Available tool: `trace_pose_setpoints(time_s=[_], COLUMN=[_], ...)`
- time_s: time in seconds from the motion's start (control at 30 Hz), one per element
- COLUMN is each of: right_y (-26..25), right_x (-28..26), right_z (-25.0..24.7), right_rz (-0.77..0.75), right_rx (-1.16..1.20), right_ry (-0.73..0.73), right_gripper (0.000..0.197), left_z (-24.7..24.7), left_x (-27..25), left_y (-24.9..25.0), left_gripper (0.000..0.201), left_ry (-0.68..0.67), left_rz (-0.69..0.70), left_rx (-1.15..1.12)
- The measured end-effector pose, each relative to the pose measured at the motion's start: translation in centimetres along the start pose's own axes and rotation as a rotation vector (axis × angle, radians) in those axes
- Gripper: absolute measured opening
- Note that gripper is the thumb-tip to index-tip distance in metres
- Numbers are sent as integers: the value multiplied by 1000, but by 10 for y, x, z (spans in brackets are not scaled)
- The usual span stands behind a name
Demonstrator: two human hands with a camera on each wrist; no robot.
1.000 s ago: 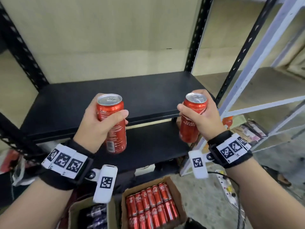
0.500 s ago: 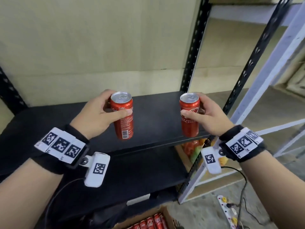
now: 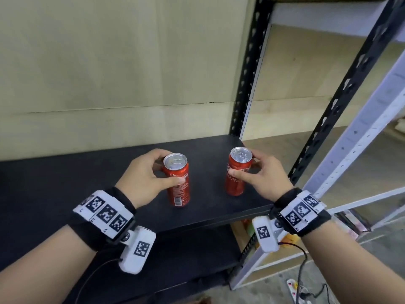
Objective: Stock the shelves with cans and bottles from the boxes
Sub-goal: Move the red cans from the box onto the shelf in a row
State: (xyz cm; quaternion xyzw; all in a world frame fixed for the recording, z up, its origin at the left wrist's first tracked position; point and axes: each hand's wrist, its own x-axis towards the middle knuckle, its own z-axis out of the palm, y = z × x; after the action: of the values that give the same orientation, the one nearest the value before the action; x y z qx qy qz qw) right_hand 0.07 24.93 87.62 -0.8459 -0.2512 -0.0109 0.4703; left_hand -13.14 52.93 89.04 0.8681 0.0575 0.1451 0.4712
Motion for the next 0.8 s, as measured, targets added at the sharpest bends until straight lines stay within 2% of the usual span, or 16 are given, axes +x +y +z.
trace_pose_setpoints(time_s=[0.3, 0.4, 0.47, 0.53, 0.63, 0.7, 0.8], right_y=[13, 10, 2, -8, -26, -36, -48], right_x=[0, 1, 4, 9, 17, 22, 32], right_z=[-1, -7, -14, -23, -34, -35, -33], right_rz=[81, 98, 101, 67, 2, -49, -107], right_rx=[60, 12, -96, -209, -487, -677, -812], right_ry=[-6, -32, -63, -121, -335, -425, -462], right_gripper=[56, 69, 82, 90, 101, 97, 79], left_z=[39, 37, 31, 24, 16, 16, 21], left_x=[17, 20, 24, 30, 43, 52, 65], left_y=[5, 7, 12, 20, 34, 41, 48], left_gripper=[49, 49, 52, 63, 79, 81, 70], left_ry=[-93, -112, -153, -205, -332, -422, -476], left_rz=[27, 40, 53, 80, 146, 169, 182], left_rx=[-43, 7, 124, 257, 442, 580, 637])
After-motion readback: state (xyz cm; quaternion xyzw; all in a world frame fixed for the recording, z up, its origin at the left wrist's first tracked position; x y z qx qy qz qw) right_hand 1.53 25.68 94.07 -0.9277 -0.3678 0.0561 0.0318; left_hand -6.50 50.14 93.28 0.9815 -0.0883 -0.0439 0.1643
